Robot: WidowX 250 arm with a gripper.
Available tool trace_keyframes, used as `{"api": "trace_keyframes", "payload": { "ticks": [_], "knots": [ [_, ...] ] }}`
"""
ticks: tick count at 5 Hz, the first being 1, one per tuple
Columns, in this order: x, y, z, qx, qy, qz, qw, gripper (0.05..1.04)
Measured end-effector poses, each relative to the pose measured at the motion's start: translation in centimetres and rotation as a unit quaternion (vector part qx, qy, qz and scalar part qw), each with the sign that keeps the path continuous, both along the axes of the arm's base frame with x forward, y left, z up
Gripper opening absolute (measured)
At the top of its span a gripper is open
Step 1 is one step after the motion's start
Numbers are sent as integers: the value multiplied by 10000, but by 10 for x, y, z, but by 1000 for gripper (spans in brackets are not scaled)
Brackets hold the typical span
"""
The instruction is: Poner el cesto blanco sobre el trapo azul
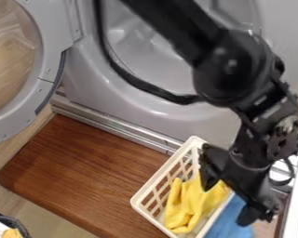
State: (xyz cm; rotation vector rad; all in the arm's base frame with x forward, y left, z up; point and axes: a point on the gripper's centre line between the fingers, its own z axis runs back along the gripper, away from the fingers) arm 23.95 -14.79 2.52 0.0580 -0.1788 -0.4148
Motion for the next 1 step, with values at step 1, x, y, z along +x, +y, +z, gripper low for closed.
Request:
{"api": "trace_keyframes", "payload": {
  "ticks": [1],
  "knots": [
    [-2,6,16,4,-266,9,9996,1000]
  ]
}}
